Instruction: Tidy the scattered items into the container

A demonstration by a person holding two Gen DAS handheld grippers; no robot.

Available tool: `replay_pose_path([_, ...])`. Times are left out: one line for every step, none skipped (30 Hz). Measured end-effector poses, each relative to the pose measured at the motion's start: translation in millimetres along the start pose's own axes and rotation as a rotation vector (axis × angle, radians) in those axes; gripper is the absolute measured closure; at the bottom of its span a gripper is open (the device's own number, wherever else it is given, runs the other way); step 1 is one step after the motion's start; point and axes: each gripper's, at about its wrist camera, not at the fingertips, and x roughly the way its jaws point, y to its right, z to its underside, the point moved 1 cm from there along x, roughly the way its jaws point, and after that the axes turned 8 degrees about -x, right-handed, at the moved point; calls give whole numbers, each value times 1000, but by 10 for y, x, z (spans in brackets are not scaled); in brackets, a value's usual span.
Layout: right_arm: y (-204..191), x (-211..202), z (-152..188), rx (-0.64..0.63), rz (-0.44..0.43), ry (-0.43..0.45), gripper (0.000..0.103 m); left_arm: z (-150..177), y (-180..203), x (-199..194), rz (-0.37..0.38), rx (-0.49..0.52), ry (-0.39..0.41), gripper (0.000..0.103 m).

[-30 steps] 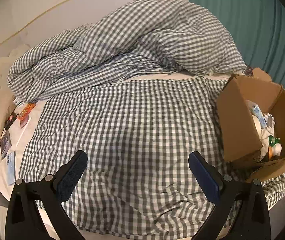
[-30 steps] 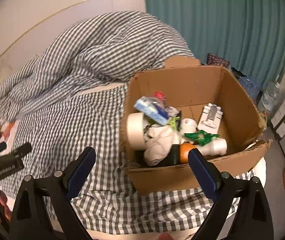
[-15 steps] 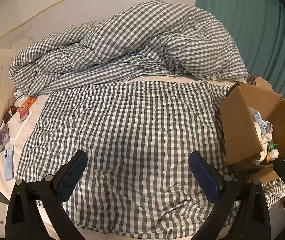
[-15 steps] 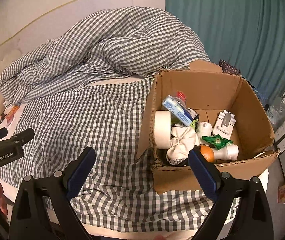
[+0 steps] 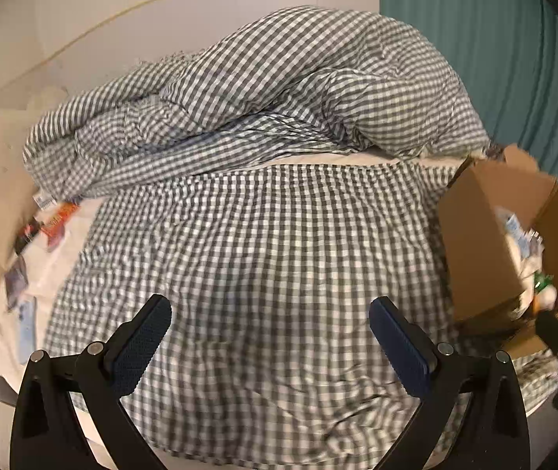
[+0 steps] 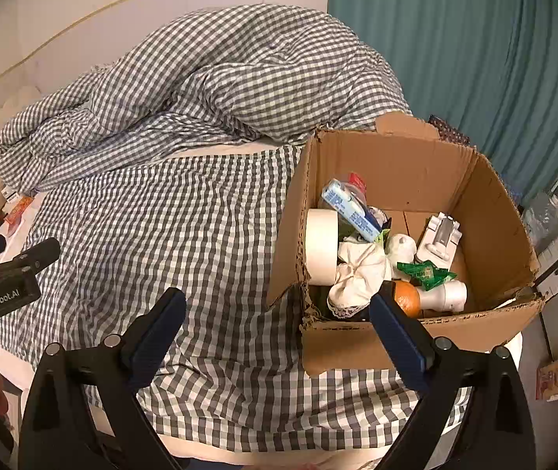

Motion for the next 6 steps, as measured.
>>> replay_pose_path([1,12,-1,0,1,-5,7,3,1,3,10,-3,-4,0])
replay_pose_path([1,22,3,-1,2,-8,7,13,-10,-8,38,-20,-1,0])
replay_pose_path([-2,31,10,-4,6,-11,7,22,-27,-14,63,-36,-3,0])
replay_pose_path([-3,34,11,-5,8,-13,7,22,-44,-16,80,-52,-8,0])
replay_pose_path([-3,37,15,-5,11,-16,6,22,-50,-8,88,-62,-16,0])
replay_pose_path([-2,36,20,-5,12,-16,6,23,-40,4,82,-58,-22,0])
